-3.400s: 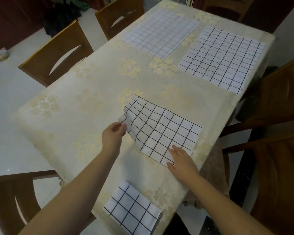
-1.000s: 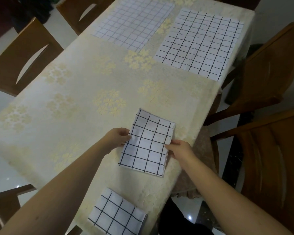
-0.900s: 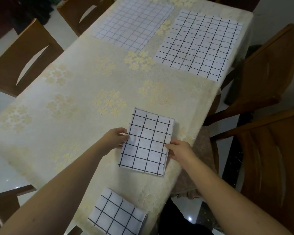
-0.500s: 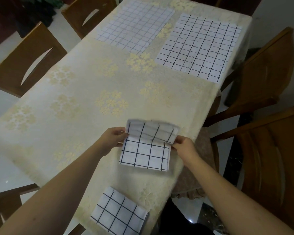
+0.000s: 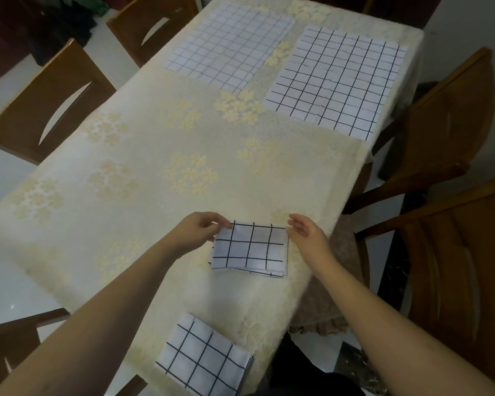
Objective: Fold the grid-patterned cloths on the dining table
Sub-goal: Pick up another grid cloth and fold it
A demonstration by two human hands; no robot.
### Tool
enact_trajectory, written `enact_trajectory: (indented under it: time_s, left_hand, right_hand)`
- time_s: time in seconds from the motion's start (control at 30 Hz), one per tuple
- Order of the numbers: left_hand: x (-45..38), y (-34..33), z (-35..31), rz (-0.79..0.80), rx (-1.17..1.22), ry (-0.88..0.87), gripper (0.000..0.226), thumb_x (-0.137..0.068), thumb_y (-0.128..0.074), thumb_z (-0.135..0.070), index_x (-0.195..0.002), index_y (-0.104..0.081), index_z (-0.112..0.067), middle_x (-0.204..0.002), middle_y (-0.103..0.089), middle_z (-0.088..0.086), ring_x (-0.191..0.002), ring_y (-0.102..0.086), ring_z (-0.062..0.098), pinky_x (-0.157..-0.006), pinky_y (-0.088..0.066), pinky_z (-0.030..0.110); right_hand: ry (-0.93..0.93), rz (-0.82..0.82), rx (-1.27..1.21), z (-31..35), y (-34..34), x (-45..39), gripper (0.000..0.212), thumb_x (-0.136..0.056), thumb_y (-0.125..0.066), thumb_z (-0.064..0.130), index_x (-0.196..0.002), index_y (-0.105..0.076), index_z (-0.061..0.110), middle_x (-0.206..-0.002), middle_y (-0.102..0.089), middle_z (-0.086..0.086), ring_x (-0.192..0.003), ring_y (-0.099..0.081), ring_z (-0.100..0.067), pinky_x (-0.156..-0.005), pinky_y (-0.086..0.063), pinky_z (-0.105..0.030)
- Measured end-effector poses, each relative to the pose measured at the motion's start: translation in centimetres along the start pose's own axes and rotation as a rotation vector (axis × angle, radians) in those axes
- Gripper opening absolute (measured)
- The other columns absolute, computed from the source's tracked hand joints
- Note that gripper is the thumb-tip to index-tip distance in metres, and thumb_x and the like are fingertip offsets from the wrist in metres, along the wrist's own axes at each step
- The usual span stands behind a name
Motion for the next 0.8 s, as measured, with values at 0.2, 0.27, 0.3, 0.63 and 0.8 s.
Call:
enact_trajectory:
  time_s: [0.2, 0.27, 0.3, 0.63, 0.8]
  left_hand:
    - [2.0, 0.2, -5.3, -0.02, -0.176, -0.237, 0.014, -0.082, -0.076, -0.018, -0.088, -0.069, -0.029, -0.096, -0.071, -0.016, -0.081, -0.064, -0.003, -0.071, -0.048, 0.011]
    - [2.7, 0.4, -6.5, -0.031, -0.19, -0.288, 0.02, -0.085, -0.073, -0.015, -0.096, -0.067, -0.03, -0.083, -0.065, -0.028, -0.078, -0.061, -0.005, -0.071, -0.047, 0.01]
    - [2.9, 0.6, -6.7, -0.038, -0.175, -0.293, 0.024, -0.086, -0.072, -0.014, -0.102, -0.067, -0.03, -0.073, -0.059, -0.029, -0.074, -0.059, -0.005, -0.07, -0.044, 0.008]
    - [1.6, 2.8, 1.7, -0.285, 0.555, 0.138, 0.032, -0.087, -0.07, -0.023, -0.117, -0.064, -0.014, -0.104, -0.071, 0.006, -0.093, -0.069, 0.018, -0.084, -0.054, 0.032]
    - [2.0, -2.2, 5.8, -0.032, 0.644, 0.432, 0.044, -0.095, -0.056, -0.042, -0.112, -0.065, -0.003, -0.107, -0.073, 0.013, -0.1, -0.07, 0.025, -0.092, -0.054, 0.037]
  right_hand:
    - [0.193, 0.206, 0.473, 2.5, -2.6, -0.7, 0.068, -0.079, -0.078, 0.032, -0.139, -0.046, 0.029, -0.141, -0.044, 0.009, -0.13, -0.036, -0.009, -0.109, -0.032, -0.03]
    - [0.226, 0.26, 0.562, 2.9, -3.2, -0.9, 0.046, -0.076, -0.08, 0.034, -0.118, -0.062, 0.028, -0.139, -0.05, 0.006, -0.129, -0.042, -0.014, -0.109, -0.035, -0.035]
    - [0.186, 0.282, 0.545, 2.9, -3.4, -0.9, 0.032, -0.075, -0.081, 0.032, -0.103, -0.067, 0.026, -0.134, -0.055, 0.005, -0.125, -0.048, -0.015, -0.105, -0.039, -0.035]
    - [-0.269, 0.227, -0.397, -0.4, -3.5, 1.1, 0.02, -0.09, -0.064, 0.01, -0.111, -0.064, 0.009, -0.106, -0.073, -0.007, -0.092, -0.071, -0.02, -0.079, -0.059, -0.033]
    - [-0.296, 0.033, -0.456, -2.2, -2.6, 1.6, 0.025, -0.089, -0.066, 0.014, -0.112, -0.065, 0.005, -0.106, -0.072, -0.014, -0.096, -0.069, -0.03, -0.081, -0.057, -0.04]
Point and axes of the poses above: each hand's wrist, its own x-axis away from the middle knuckle, its own y-axis out of the back of the hand, z = x × y, the point moved 9 cm from there along -x, towards the middle knuckle
